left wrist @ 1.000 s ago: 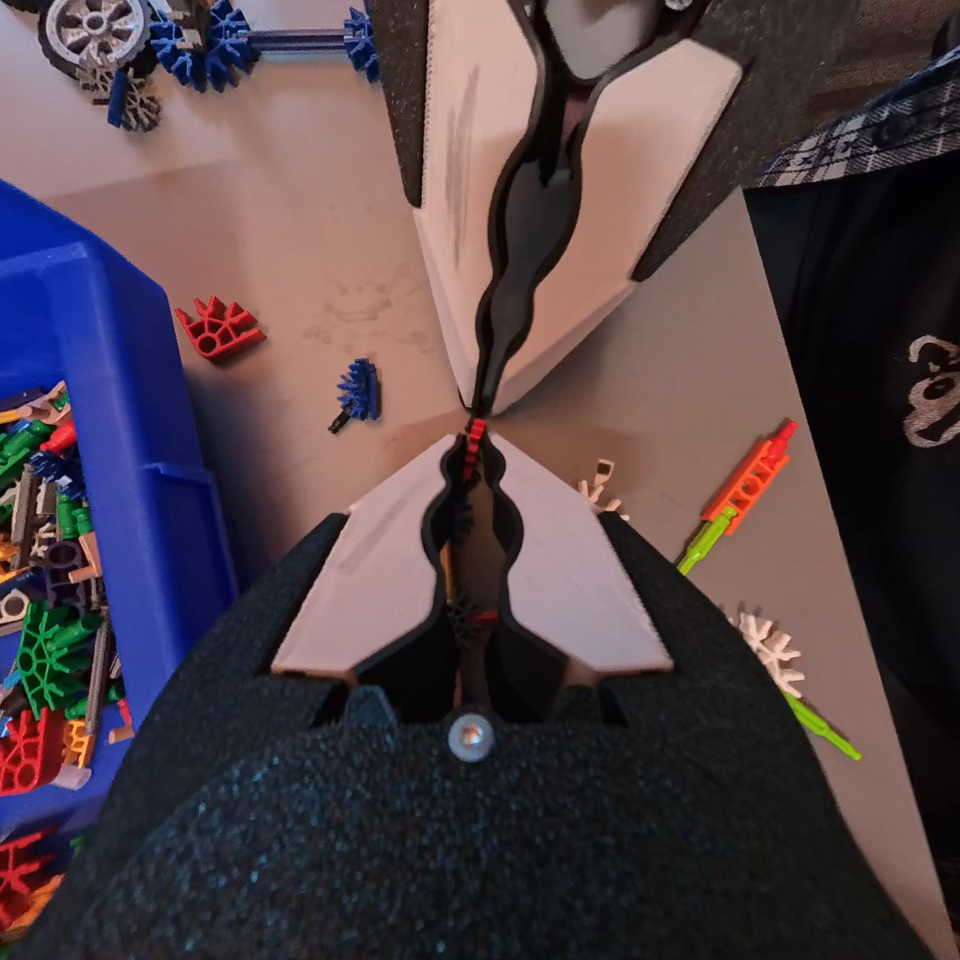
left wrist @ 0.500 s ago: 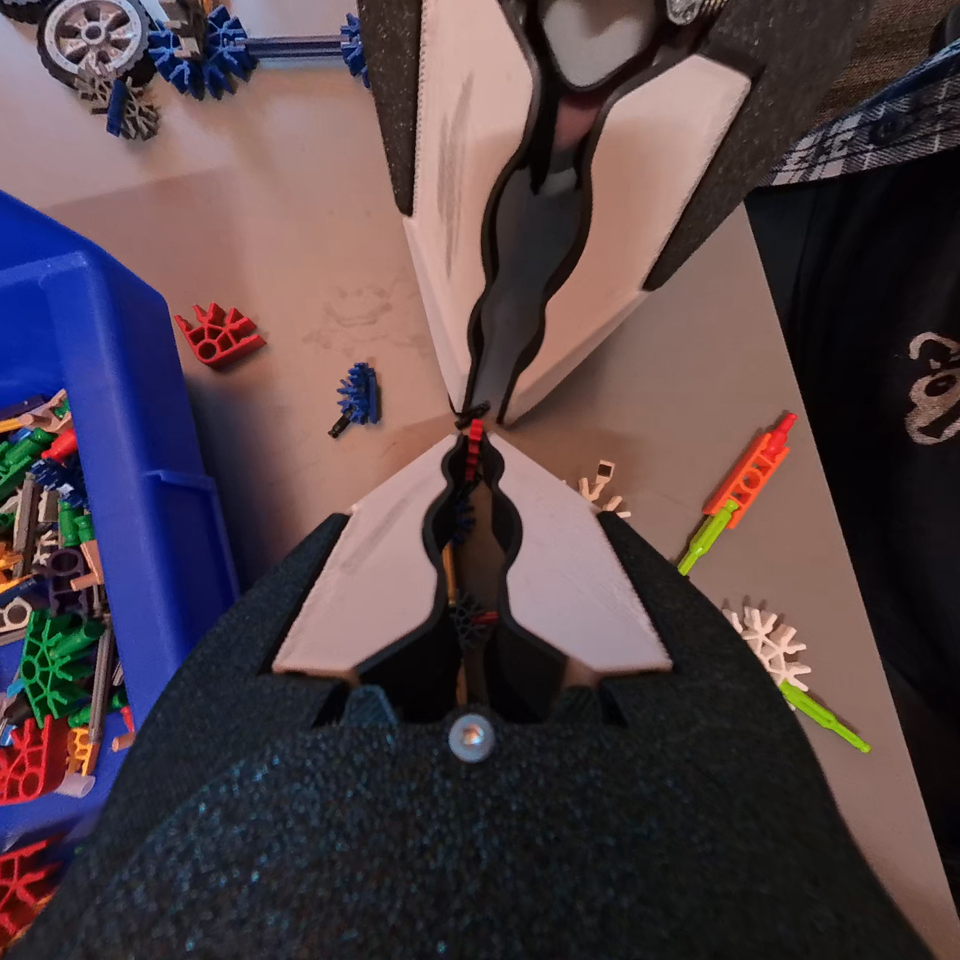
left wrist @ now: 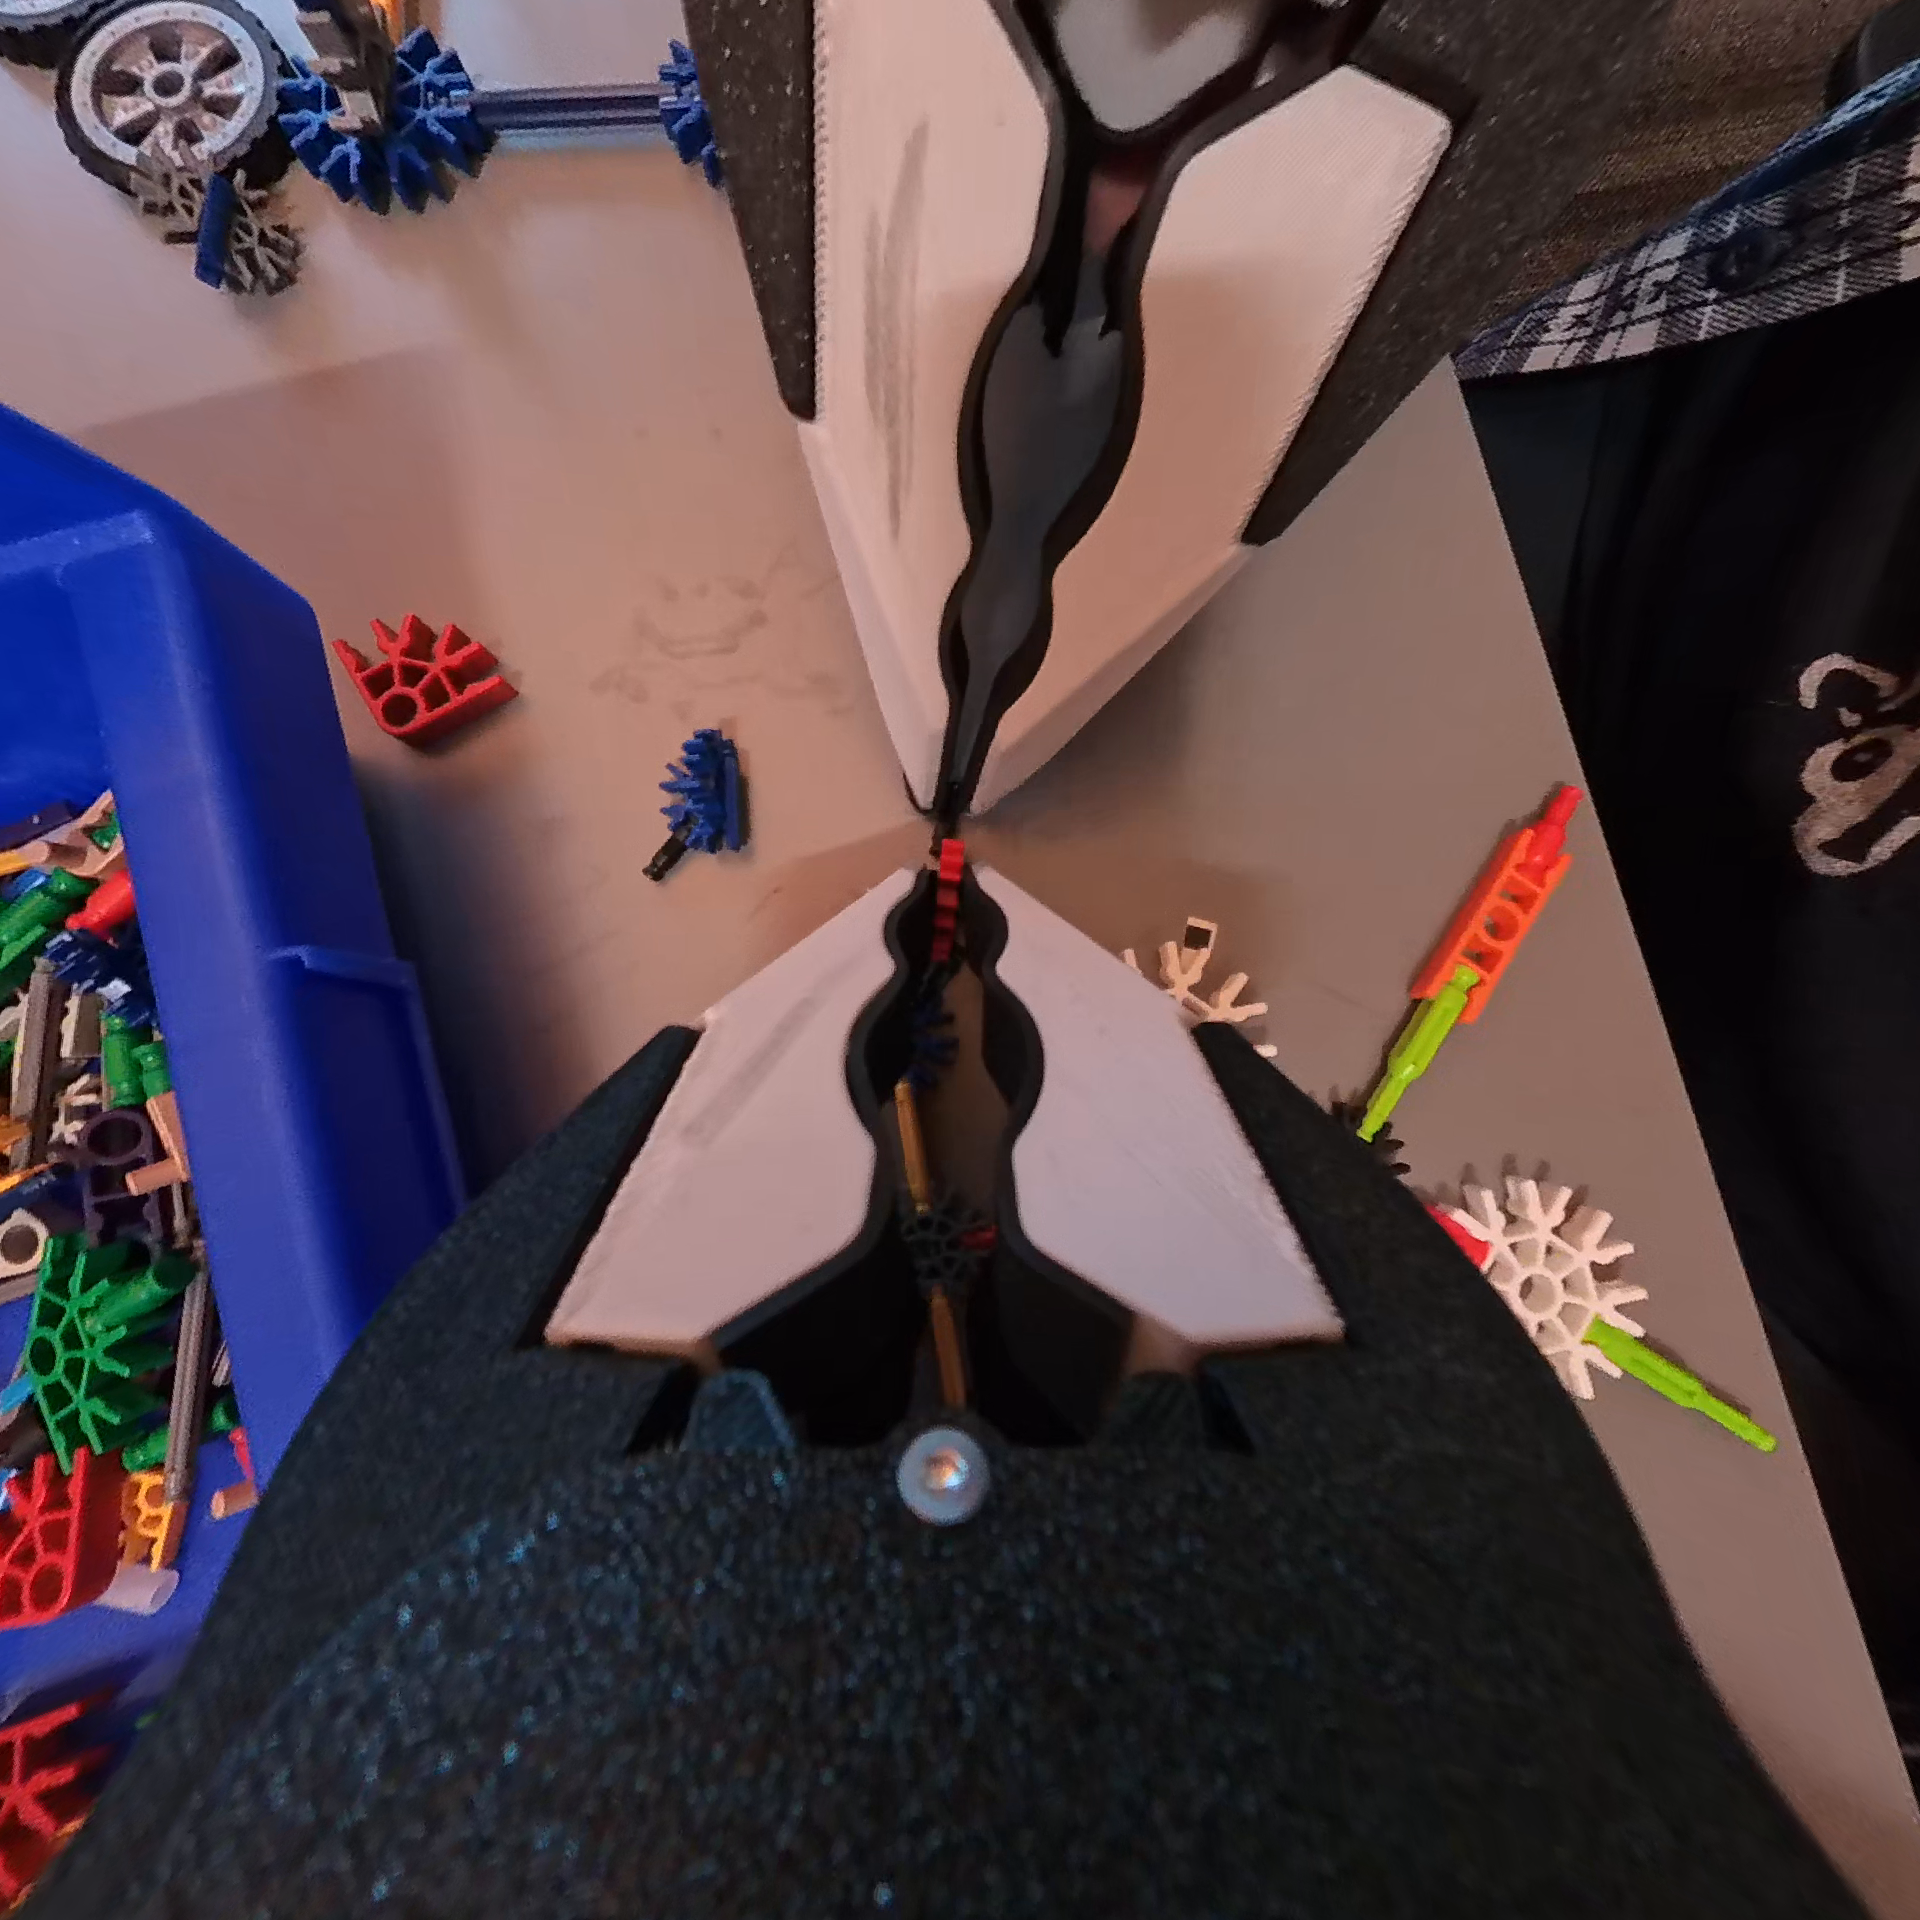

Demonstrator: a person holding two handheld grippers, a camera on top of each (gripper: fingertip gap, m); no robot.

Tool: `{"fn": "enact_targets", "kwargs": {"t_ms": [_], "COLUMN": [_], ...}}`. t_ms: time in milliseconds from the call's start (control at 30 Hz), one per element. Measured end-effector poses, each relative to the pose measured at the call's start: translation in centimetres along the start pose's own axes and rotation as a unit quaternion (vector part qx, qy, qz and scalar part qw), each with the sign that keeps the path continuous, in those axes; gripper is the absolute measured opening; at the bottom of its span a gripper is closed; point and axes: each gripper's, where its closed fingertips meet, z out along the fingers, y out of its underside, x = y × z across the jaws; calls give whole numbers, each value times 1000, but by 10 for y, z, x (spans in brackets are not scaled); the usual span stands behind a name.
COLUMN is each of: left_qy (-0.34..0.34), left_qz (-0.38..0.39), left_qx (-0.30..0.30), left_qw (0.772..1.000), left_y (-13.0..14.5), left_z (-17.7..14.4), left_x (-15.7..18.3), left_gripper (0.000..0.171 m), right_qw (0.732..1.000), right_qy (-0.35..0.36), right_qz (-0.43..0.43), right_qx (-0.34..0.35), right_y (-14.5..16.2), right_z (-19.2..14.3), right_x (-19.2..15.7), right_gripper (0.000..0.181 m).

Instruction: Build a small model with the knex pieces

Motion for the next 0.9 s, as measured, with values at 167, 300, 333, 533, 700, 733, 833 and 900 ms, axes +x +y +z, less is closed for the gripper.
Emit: {"fn": "enact_targets", "kwargs": {"t_ms": [167,300,333,533,700,733,833,900], "left_qy": [0,0,0,0,0,-1,0,-1], "left_qz": [1,0,0,1,4,5,8,11], "left_qx": [0,0,0,0,1,2,5,6], "left_qw": [1000,1000,1000,1000,1000,1000,1000,1000], "left_y": [0,0,0,0,0,0,0,0], "left_z": [0,0,0,0,0,0,0,0], "left_x": [0,0,0,0,1,1,2,2], "left_gripper": [3,3,3,3,3,3,3,3], "right_qw": [1000,1000,1000,1000,1000,1000,1000,1000], "right_qy": [-7,-6,-7,-7,-9,-11,-6,-8], "right_qz": [-8,-9,-7,-8,-8,-6,-15,-14], "right_qx": [-5,-7,-7,-2,10,12,12,14], "right_y": [-2,-3,-3,-3,-4,-4,-5,-5], "right_z": [0,3,3,3,4,4,4,4], "right_x": [-1,0,0,1,0,0,-1,-1], "right_gripper": [9,9,8,2,2,2,2,2]}}
